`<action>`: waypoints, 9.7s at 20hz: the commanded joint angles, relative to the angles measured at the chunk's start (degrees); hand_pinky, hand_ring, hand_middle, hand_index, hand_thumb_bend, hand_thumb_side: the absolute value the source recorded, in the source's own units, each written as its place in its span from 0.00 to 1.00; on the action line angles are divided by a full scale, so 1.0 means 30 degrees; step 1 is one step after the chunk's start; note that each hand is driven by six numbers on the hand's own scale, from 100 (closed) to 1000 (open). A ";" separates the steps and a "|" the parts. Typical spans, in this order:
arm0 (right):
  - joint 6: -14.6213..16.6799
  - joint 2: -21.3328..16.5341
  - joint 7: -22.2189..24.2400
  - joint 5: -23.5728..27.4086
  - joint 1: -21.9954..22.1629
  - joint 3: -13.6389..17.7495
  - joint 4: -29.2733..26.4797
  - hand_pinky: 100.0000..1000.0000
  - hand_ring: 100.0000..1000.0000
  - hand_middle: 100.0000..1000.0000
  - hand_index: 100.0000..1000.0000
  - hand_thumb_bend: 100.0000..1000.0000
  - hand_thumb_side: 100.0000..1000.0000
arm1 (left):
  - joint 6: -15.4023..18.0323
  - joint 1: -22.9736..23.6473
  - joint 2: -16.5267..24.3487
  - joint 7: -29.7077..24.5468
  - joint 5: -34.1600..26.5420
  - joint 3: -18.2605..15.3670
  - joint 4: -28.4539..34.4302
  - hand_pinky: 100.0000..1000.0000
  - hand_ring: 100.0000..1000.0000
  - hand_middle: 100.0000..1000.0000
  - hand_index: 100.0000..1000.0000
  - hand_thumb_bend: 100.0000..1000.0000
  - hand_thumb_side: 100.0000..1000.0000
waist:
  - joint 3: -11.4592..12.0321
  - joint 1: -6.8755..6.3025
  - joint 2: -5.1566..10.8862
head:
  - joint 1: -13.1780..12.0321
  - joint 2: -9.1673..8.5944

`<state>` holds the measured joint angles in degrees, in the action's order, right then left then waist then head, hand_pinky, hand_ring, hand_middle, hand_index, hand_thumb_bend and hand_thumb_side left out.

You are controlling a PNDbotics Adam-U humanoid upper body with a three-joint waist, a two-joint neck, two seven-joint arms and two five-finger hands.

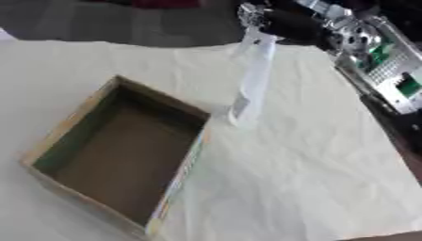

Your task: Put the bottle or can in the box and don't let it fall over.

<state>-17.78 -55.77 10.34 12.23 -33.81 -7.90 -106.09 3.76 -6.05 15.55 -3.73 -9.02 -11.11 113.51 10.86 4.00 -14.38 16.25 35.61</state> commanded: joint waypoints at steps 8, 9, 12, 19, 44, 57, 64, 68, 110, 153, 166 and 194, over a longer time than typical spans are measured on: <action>0.0567 -0.0968 0.0017 0.0310 -0.0156 0.0522 -0.0139 0.86 0.95 0.92 0.97 0.04 0.13 | -0.0023 -0.0141 0.0271 -0.0147 0.0089 -0.0011 0.0360 0.88 0.50 0.73 0.82 0.00 0.79 | 0.0093 0.0005 0.0144 | 0.0149 -0.0253; 0.0586 -0.0986 0.0126 0.0284 -0.0141 0.0533 -0.0144 0.86 0.95 0.92 0.96 0.06 0.10 | -0.0025 -0.0144 0.0273 -0.0159 0.0085 -0.0008 0.0360 0.88 0.50 0.73 0.82 0.00 0.79 | 0.0095 0.0008 0.0140 | 0.0157 -0.0254; 0.0622 -0.1028 0.0344 0.0170 -0.0143 0.0593 -0.0164 0.87 0.95 0.92 0.97 0.12 0.00 | -0.0030 -0.0149 0.0257 -0.0297 0.0101 0.0032 0.0360 0.88 0.50 0.73 0.82 0.00 0.79 | 0.0105 0.0015 0.0100 | 0.0175 -0.0303; 0.0622 -0.1077 0.0674 -0.0012 -0.0084 0.0601 -0.0105 0.87 0.95 0.92 0.96 0.16 0.00 | 0.0002 -0.0134 0.0232 -0.0367 0.0119 0.0001 0.0360 0.88 0.50 0.73 0.82 0.00 0.79 | 0.0224 0.0018 0.0001 | 0.0253 -0.0360; -0.0130 -0.1120 0.1175 -0.2576 0.0128 0.0586 -0.0366 0.85 0.91 0.85 0.90 0.36 0.01 | -0.0049 -0.0256 0.0162 -0.0489 0.0103 0.0032 0.0360 0.89 0.50 0.73 0.81 0.00 0.78 | 0.0290 0.0092 -0.0268 | 0.0465 -0.0483; -0.0216 -0.0975 0.1373 -0.3057 0.0045 0.0435 -0.0621 0.79 0.87 0.83 0.86 0.32 0.00 | -0.0096 -0.0286 0.0128 -0.0530 0.0118 0.0014 0.0360 0.89 0.50 0.73 0.81 0.00 0.78 | 0.0322 0.0164 -0.0390 | 0.0506 -0.0534; -0.0275 -0.0938 0.1370 -0.3324 0.0051 0.0341 -0.0647 0.77 0.86 0.83 0.84 0.29 0.00 | -0.0097 -0.0283 0.0082 -0.0552 0.0131 0.0005 0.0360 0.89 0.50 0.73 0.81 0.00 0.78 | 0.0391 0.0156 -0.0486 | 0.0576 -0.0561; -0.0324 -0.0942 0.1330 -0.3468 0.0054 0.0330 -0.0630 0.76 0.85 0.82 0.83 0.25 0.00 | -0.0105 -0.0253 0.0045 -0.0552 0.0130 -0.0005 0.0360 0.89 0.50 0.73 0.81 0.00 0.79 | 0.0433 0.0148 -0.0520 | 0.0618 -0.0583; 0.0085 -0.1148 0.1389 -0.5488 0.0297 0.0230 -0.0834 0.50 0.53 0.50 0.51 0.18 0.00 | -0.0186 -0.0255 -0.0019 -0.0610 0.0051 -0.0056 0.0360 0.90 0.49 0.72 0.81 0.00 0.79 | 0.0462 0.0195 -0.0671 | 0.0769 -0.0619; -0.0416 -0.1418 -0.1378 -0.7539 0.1162 -0.0029 -0.1007 0.39 0.45 0.38 0.35 0.27 0.05 | -0.0260 -0.0360 -0.0176 -0.0674 0.0087 -0.0097 0.0360 0.91 0.49 0.72 0.80 0.00 0.80 | 0.0611 0.0337 -0.1098 | 0.0927 -0.0770; 0.1068 -0.1387 -0.2052 -0.7492 0.1320 -0.0189 -0.1059 0.16 0.27 0.11 0.06 0.06 0.05 | -0.0288 -0.0394 -0.0230 -0.0703 -0.0009 -0.0132 0.0360 0.91 0.49 0.72 0.80 0.00 0.80 | 0.0722 0.0351 -0.1244 | 0.1108 -0.0761; 0.0863 -0.2096 -0.2292 -0.7753 0.1187 0.0413 -0.1538 0.00 0.00 0.00 0.00 0.00 0.12 | -0.0327 -0.0339 0.0076 -0.0700 -0.0436 -0.0119 0.0360 0.91 0.49 0.69 0.79 0.00 0.78 | 0.0351 0.0215 -0.0363 | 0.1149 -0.0314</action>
<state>-14.91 -59.48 3.80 -10.84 -29.27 -8.03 -109.56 2.68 -7.01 14.54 -5.86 -10.13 -11.12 113.51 12.02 4.94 -16.78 19.57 34.53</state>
